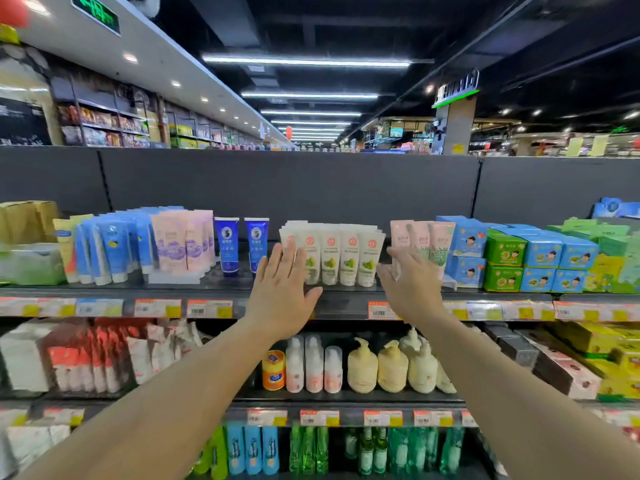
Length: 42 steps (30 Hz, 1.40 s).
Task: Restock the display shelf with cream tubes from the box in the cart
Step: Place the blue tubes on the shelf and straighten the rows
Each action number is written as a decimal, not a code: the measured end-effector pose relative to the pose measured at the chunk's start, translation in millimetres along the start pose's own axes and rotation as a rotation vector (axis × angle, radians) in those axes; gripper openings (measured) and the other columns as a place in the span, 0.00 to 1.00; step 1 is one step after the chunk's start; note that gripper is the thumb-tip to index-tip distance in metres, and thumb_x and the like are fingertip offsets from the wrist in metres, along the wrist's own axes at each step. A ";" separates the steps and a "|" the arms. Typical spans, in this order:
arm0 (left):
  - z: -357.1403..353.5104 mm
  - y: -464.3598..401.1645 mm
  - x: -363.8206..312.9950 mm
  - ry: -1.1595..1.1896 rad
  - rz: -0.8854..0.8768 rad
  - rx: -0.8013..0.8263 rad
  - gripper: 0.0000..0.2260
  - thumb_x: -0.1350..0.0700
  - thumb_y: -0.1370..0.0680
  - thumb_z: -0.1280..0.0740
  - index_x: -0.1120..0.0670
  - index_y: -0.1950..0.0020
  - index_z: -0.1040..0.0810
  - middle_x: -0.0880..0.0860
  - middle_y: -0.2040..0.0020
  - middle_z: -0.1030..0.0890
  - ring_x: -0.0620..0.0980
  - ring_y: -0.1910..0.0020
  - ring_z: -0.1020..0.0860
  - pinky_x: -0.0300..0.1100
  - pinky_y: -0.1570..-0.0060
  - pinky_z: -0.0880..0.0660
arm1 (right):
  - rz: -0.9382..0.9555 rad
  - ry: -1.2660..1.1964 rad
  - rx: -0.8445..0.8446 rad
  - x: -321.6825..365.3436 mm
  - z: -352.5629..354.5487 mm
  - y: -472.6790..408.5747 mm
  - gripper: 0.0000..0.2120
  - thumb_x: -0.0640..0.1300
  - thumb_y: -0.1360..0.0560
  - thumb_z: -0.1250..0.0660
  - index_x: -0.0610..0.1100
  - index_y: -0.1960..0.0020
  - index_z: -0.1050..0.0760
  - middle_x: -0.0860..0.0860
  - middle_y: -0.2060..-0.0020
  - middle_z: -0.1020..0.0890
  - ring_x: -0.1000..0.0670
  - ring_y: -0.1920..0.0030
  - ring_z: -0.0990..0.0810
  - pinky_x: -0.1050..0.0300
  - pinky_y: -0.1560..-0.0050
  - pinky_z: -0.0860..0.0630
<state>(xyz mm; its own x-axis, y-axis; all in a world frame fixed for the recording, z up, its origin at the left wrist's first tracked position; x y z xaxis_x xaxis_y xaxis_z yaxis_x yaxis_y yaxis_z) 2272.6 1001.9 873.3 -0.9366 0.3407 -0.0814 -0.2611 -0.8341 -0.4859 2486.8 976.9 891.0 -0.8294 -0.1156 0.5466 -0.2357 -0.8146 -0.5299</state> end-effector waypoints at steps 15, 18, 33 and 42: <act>-11.6 89.2 48.6 0.056 -0.006 0.234 0.33 0.38 0.19 0.50 0.53 0.20 0.56 0.52 0.20 0.57 0.52 0.22 0.59 0.52 0.24 0.58 | -0.221 0.140 0.256 7.8 -24.0 112.5 0.24 0.55 0.20 0.41 0.48 0.26 0.36 0.49 0.31 0.28 0.47 0.33 0.29 0.51 0.35 0.30; -21.8 75.9 37.1 0.078 -0.017 0.254 0.32 0.39 0.19 0.50 0.53 0.20 0.56 0.52 0.20 0.56 0.52 0.22 0.59 0.52 0.24 0.58 | -0.204 0.188 0.254 -6.1 -23.5 99.7 0.24 0.55 0.20 0.43 0.48 0.26 0.36 0.49 0.31 0.28 0.46 0.32 0.31 0.51 0.37 0.31; -121.9 -80.5 -140.7 0.095 -0.119 0.302 0.25 0.40 0.20 0.47 0.46 0.24 0.39 0.52 0.24 0.38 0.54 0.26 0.43 0.50 0.27 0.46 | -0.276 0.325 0.176 -193.5 1.2 -43.2 0.21 0.57 0.21 0.43 0.51 0.30 0.33 0.47 0.36 0.26 0.43 0.35 0.31 0.50 0.38 0.31; -151.4 -102.0 -155.0 0.019 0.008 0.266 0.29 0.33 0.22 0.51 0.48 0.27 0.35 0.52 0.28 0.35 0.55 0.28 0.40 0.50 0.31 0.43 | -0.175 0.342 0.110 -206.1 -11.5 -67.8 0.14 0.56 0.21 0.43 0.53 0.43 0.23 0.54 0.41 0.23 0.48 0.35 0.31 0.46 0.33 0.40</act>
<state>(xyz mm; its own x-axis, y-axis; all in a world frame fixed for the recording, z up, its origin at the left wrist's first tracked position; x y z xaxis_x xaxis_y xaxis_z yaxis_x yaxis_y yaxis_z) 2479.8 1099.8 803.8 -0.9352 0.3393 -0.1016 -0.3081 -0.9208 -0.2391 2667.9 1062.5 806.8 -0.9067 0.2110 0.3652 -0.3479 -0.8636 -0.3649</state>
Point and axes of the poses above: each hand's wrist, its own y-axis away from the middle knuckle, its own z-axis out of the back of the hand, x = y × z, the point moved 7 cm from there along -y, towards the middle knuckle
